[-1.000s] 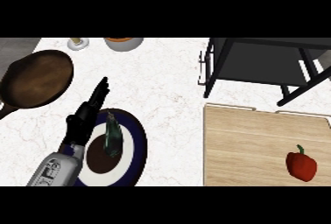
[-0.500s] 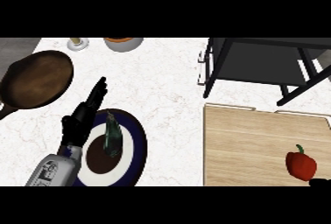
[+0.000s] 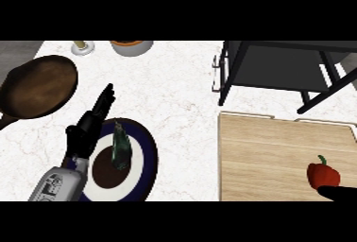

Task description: Pick the bell pepper from the tray and place it in the tiered shelf

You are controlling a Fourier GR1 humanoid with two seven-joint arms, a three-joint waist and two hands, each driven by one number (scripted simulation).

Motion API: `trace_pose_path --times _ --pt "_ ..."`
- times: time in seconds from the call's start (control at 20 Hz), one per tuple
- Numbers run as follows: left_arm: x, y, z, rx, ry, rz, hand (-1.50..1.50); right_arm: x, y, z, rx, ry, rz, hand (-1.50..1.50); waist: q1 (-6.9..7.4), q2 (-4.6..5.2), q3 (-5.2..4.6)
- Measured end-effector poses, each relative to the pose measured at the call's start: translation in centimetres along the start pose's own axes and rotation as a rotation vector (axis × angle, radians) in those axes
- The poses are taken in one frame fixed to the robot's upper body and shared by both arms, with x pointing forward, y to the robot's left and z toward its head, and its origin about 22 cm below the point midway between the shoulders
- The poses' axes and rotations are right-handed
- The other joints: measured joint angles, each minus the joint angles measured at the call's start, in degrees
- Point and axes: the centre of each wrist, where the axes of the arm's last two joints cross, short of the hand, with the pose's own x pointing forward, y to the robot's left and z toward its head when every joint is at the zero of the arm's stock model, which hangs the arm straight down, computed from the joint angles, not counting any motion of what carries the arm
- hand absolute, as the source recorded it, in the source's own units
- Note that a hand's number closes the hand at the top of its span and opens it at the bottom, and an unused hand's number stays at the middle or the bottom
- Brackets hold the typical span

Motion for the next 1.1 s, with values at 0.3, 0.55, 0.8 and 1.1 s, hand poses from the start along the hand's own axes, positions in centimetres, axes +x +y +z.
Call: trace_pose_path --times 0.3,0.55,0.8,1.1 --pt "0.5 -0.7 0.0 0.002 -0.004 -0.002 0.00 0.0 0.4 -0.8 0.000 0.024 -0.010 -1.50 -0.08 -0.02 0.02" --pt "0.6 -0.8 -0.2 -0.001 -0.004 0.000 0.00 0.2 1.4 -1.0 0.004 0.039 0.005 -1.50 -0.06 0.00 0.01" --pt "0.5 -0.9 0.0 0.002 0.000 -0.003 0.00 -0.6 2.6 -2.4 0.019 0.078 0.021 -1.50 -0.07 0.00 0.03" --pt "0.7 -0.6 -0.3 0.003 0.001 -0.010 0.00 -0.7 3.9 -2.6 0.032 0.110 0.047 -1.50 -0.10 -0.01 0.04"
